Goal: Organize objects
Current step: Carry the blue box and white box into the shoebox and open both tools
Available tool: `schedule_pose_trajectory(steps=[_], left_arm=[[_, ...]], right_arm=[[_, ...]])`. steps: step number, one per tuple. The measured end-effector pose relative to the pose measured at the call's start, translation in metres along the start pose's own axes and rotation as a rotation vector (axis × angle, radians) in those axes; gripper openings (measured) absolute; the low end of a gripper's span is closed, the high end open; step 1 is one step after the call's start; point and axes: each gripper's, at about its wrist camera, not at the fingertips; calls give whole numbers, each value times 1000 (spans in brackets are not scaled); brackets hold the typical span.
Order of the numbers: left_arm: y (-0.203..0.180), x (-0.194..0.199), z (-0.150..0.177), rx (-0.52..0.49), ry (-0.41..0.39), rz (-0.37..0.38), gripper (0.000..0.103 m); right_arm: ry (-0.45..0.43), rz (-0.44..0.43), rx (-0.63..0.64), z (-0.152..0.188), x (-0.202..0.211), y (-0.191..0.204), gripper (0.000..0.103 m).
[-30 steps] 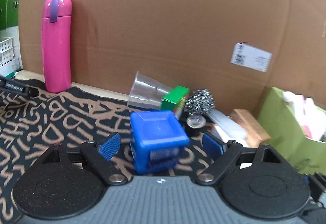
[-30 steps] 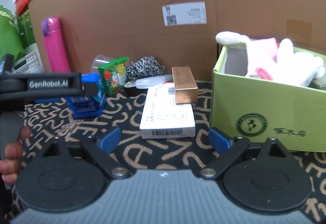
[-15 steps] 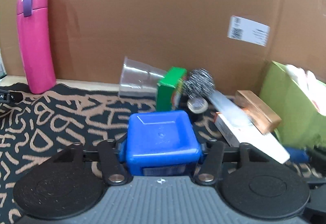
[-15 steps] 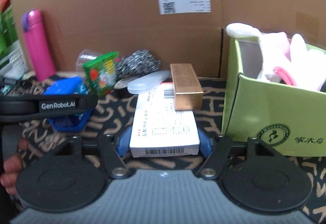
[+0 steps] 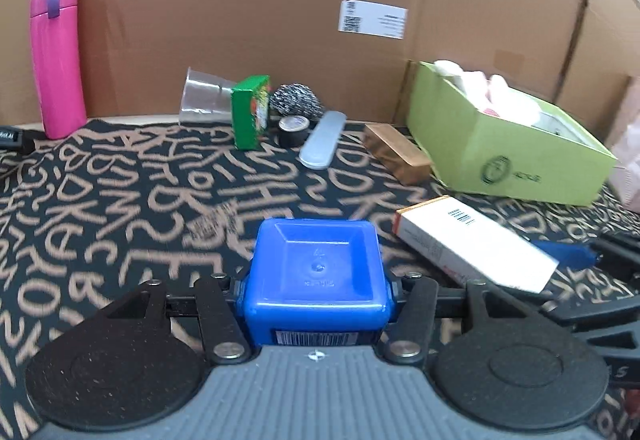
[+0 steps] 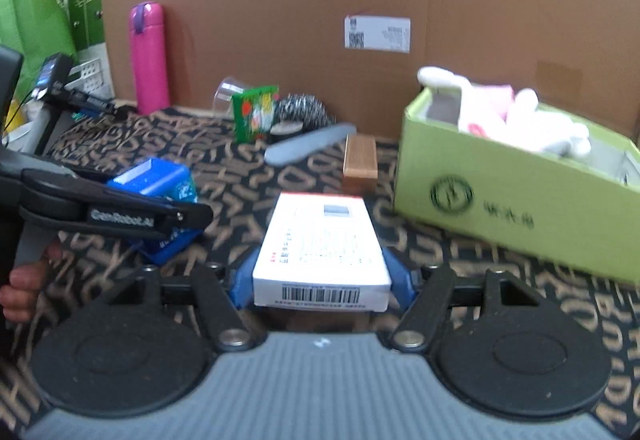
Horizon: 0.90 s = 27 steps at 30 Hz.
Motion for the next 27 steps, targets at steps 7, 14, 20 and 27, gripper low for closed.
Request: schedule_pose_trajectory(steps=[7,14,20,27], left_arm=[[-8,4,0,-37,-37,-41,73],[-10,4,1,-83,-32,-72,66],[-12,0,4,-101,11,-59,58],[-26,5,0,-81,28,-3,58]], right_arm=[[6,1,4,4,-5,2,81],[20,17,64,-9,-32,8,81],[31,-19,51,-5,-38,6,66],[-6,-21,-12,4,-14,-12,65]])
Point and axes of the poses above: each gripper's, at about its wrist camera, not at the fingertips, and x roughly against the way its jaws point, y to its left, z to its underside, and after that the axes turned 6 degrees about x, right-handed
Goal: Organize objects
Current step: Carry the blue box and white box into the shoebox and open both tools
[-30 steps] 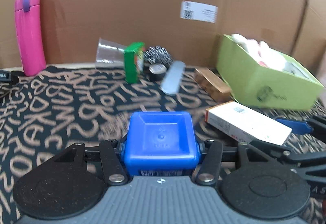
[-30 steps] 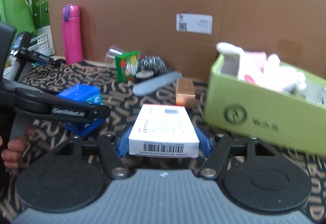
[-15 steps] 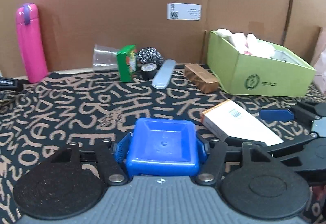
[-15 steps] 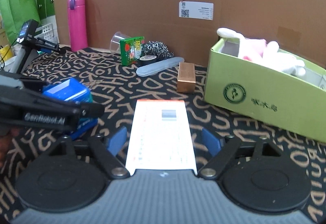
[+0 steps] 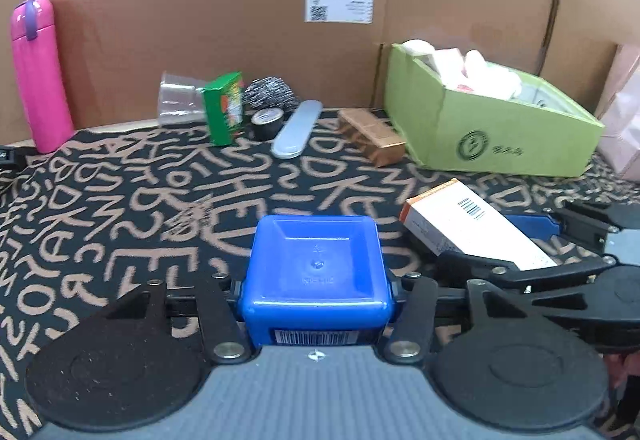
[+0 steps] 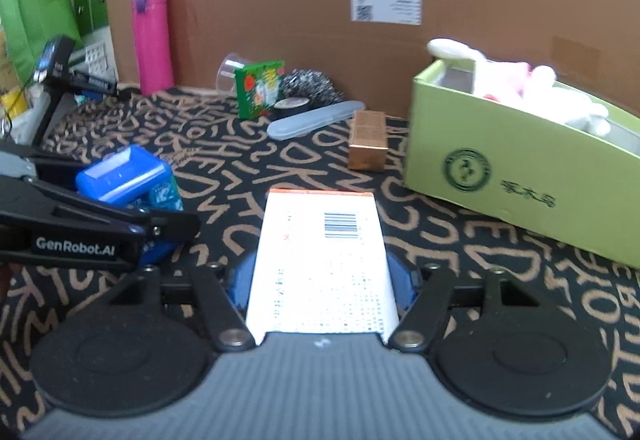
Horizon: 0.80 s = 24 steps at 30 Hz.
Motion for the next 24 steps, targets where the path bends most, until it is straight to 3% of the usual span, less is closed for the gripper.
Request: schedule_pose_trajectory(steps=[6,17,24], left_arm=[[-34,11,-22,-27,-47,102,58],[-130,3,-101,-107,-165,268,58],[-173,-37,-143,-120,-188,264,58]], right_arm=[[-87,58,-51,1,46,-29,65],[-251,275,-92,-26,99,-109,65],[-286,378,-119,-45,90,-165,65]])
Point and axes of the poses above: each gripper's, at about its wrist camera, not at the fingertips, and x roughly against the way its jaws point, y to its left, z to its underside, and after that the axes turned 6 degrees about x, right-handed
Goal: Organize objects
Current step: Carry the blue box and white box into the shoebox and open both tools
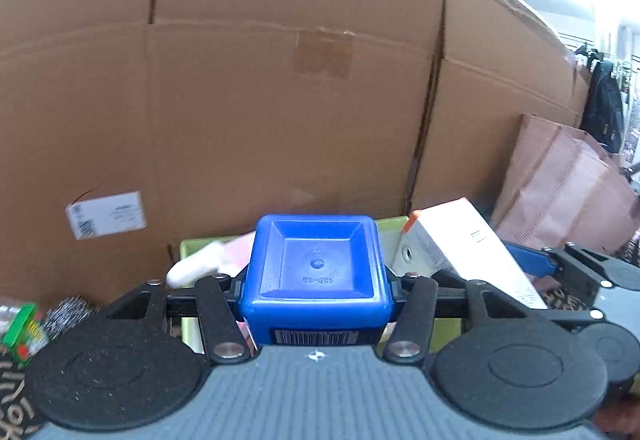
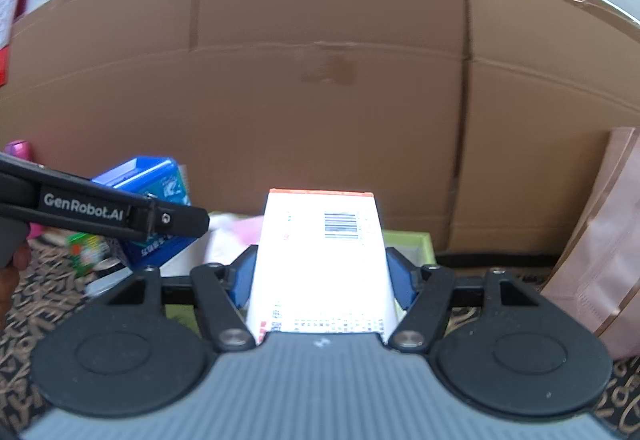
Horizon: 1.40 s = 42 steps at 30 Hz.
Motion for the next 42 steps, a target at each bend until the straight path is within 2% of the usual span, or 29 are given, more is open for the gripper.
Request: schedule_pose_trajectory(steps=[7,12,15,17,18,19,21,28,32,36,42], left_arm=[[2,-51,-8,13,35,-32,58],[7,-75,0,8,75,-55,58],[12,-79,5,9,85,-38,58],[16,-78,9,19,85,-1,66],[18,-75,12,26,82,7,80],[19,-72,14,32,67,1,87],[20,-64,20,31,33,-17,90],[22,-48,27,29,41,-68,92],[15,-37,23,-2,15,-107,92],[12,-22,23,-8,39,-158,92],[14,6,30,27,45,-152,92]], right_arm=[[-24,53,13,-8,-46,-24,65],[31,54,46,3,-80,-23,65],[61,42,60,12,-94,-23,66],[81,33,83,18,-101,-21,66],[90,28,101,21,-103,-20,74],[93,32,116,24,-104,-19,86],[80,41,148,28,-100,-14,91],[76,46,144,31,-89,-2,103],[69,55,149,29,-81,-3,103],[43,56,141,24,-54,4,103],[28,28,124,22,-31,13,103]])
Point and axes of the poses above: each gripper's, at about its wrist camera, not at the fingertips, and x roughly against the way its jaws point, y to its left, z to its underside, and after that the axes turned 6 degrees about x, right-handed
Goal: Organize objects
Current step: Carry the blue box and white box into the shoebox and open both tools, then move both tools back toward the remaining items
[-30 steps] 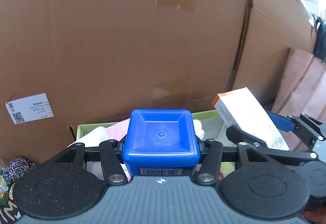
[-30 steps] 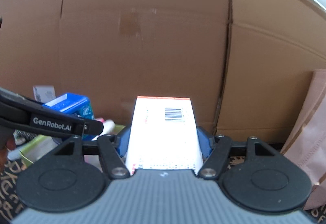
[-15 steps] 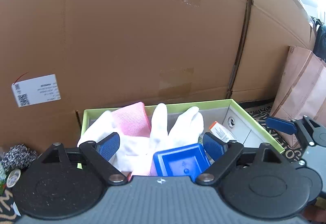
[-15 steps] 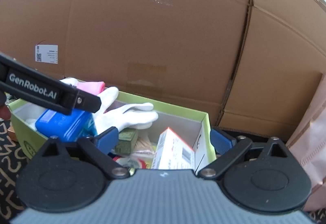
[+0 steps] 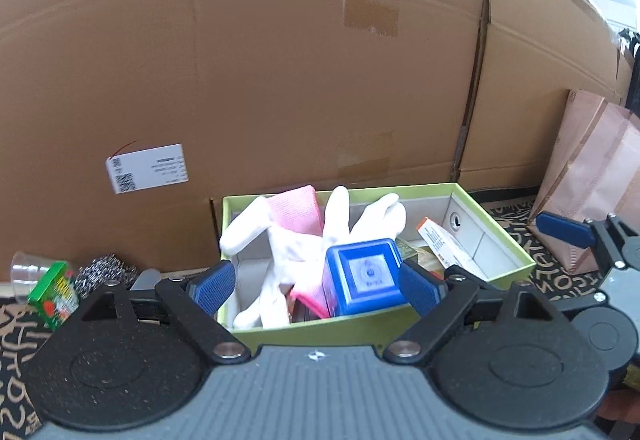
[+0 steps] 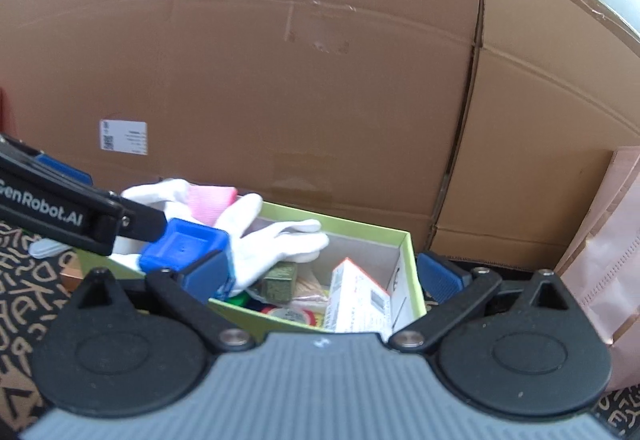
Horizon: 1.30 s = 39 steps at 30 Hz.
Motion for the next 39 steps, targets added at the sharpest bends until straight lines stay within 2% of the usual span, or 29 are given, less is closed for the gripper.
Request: schedule_pose_trajectory(steps=[7,13,22,28,35,39], left_arm=[[15,27,15,17,-24,-29,92],[51,42,38,108,-10,-58,92],[116,52,76,208,21,-174,92],[153,24,72,259,36,-228,92],[171,-15,62,227,30,-220,91],[174,-33,59,202,40,-199,86]], right_arm=[[-2,-31,-9,-1,23,17,103],[23,-152,-37,5,33,46,103],[96,-320,-18,21,26,114,103],[131,-366,8,23,21,149,102],[152,-350,14,23,19,162,99],[171,-350,2,23,12,167,96]])
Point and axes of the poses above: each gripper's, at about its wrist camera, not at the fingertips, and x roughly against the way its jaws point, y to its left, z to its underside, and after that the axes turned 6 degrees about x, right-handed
